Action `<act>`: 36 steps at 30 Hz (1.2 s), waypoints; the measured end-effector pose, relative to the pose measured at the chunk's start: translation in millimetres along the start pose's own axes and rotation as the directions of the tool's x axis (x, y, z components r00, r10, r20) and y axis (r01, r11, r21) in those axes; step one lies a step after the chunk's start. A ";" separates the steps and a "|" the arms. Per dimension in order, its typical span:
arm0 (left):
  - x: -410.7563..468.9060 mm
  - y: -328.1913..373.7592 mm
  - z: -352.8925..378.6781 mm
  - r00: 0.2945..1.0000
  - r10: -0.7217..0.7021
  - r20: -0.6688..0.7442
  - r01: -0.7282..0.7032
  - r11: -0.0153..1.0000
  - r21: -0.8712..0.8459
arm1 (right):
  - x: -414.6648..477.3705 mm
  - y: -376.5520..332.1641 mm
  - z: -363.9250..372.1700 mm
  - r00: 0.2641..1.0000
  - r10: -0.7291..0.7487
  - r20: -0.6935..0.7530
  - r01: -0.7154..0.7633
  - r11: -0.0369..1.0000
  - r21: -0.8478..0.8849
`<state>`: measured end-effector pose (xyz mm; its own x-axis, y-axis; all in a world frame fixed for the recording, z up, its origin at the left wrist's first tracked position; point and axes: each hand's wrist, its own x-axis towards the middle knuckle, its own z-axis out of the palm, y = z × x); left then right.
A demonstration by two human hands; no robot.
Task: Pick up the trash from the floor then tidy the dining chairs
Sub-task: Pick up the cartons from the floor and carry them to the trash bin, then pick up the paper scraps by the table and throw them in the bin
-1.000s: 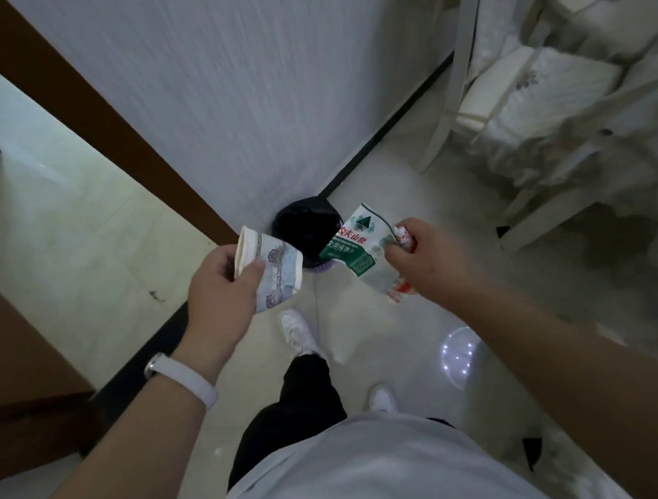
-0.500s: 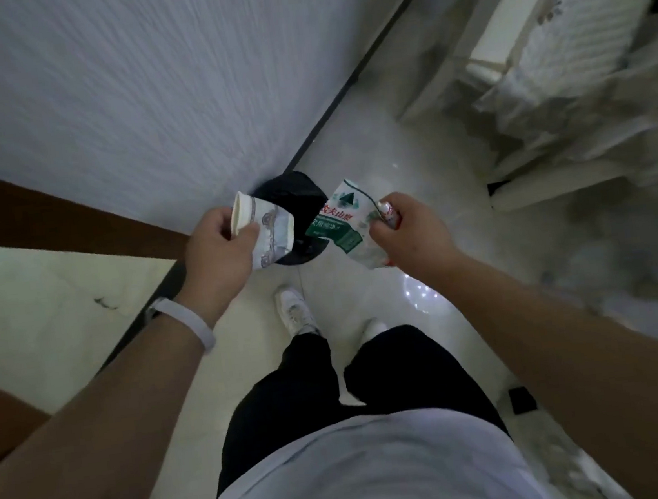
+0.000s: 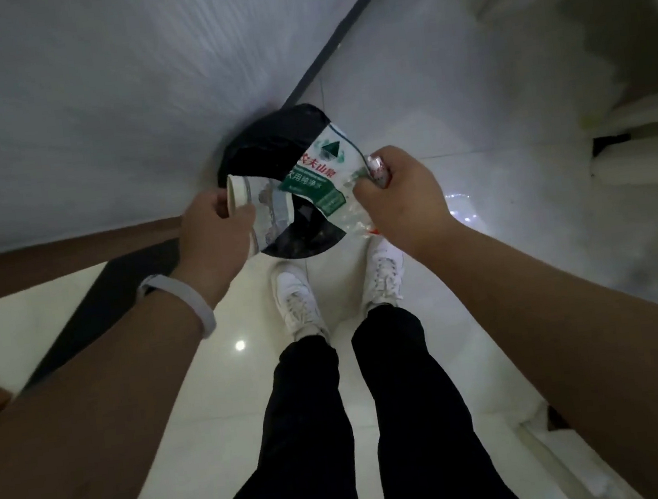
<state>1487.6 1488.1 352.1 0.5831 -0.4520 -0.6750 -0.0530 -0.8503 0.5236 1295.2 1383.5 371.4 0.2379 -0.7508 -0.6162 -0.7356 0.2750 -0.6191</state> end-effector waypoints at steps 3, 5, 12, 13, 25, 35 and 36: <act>43.6 -20.6 27.1 0.999 0.008 -0.035 -0.007 1.000 0.026 | 42.6 27.9 29.5 0.999 -0.015 0.033 0.016 0.999 -0.027; 67.9 -37.3 44.0 0.999 0.009 -0.054 -0.006 0.999 0.054 | 67.0 43.8 52.5 0.996 -0.054 0.076 0.061 0.994 -0.095; 116.8 -78.3 66.7 1.000 0.029 -0.005 -0.029 0.994 0.102 | 126.0 74.0 126.5 0.960 -0.176 0.216 0.242 0.912 -0.330; 116.7 -79.3 66.0 0.999 0.034 0.013 -0.036 0.995 0.095 | 126.9 75.4 127.8 0.952 -0.200 0.232 0.276 0.888 -0.368; 34.6 -15.4 10.8 0.803 0.506 0.314 -0.595 0.694 0.404 | 42.7 22.8 21.5 0.883 -0.374 0.282 0.460 0.583 -0.670; -98.8 101.1 -83.1 0.506 0.733 0.455 -0.835 0.285 0.471 | -132.9 -76.6 -75.8 0.940 -0.342 -0.001 0.229 0.630 -0.742; -115.0 111.9 -93.5 0.484 0.741 0.466 -0.844 0.254 0.472 | -151.5 -87.8 -82.1 0.941 -0.337 -0.027 0.207 0.639 -0.741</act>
<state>1490.5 1470.1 537.0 -0.1351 -0.9742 -0.1806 -0.8882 0.0383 0.4578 1271.7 1423.8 559.0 0.4544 -0.8156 -0.3582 -0.8906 -0.4249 -0.1620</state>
